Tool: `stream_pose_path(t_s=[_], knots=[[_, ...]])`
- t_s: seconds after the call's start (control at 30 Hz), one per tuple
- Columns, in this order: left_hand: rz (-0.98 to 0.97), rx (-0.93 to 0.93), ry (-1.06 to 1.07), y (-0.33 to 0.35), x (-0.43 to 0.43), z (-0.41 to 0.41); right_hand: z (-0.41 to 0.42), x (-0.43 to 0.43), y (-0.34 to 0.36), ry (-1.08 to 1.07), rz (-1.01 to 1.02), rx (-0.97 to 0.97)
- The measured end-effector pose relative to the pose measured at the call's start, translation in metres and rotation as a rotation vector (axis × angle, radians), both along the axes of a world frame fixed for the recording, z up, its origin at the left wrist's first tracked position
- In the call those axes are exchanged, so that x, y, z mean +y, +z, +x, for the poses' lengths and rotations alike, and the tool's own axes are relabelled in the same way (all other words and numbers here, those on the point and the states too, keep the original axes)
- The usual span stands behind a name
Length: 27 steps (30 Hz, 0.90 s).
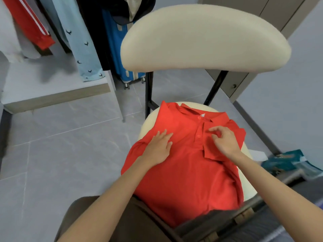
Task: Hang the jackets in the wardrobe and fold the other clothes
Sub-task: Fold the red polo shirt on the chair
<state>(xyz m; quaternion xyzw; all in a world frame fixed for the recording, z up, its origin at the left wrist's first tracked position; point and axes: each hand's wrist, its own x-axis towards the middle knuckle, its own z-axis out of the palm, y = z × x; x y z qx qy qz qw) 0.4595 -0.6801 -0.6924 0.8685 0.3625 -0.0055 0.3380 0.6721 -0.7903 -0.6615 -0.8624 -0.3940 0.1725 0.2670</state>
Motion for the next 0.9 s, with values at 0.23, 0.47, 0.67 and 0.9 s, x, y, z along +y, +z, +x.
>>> stream_pose_path(t_s=[0.23,0.47,0.67,0.9], knots=[[0.286,-0.124,0.093,0.02,0.02,0.041,0.038,-0.012,0.001,0.022,-0.197,-0.204],[0.323,-0.089,-0.025,0.02,0.064,0.104,0.073,0.02,-0.006,-0.018,-0.235,-0.048],[0.317,0.082,-0.005,0.002,0.099,0.139,0.088,0.028,-0.027,-0.139,-0.332,0.046],[0.093,-0.1,0.136,-0.02,0.12,0.144,0.094,0.035,-0.039,-0.264,-0.359,0.071]])
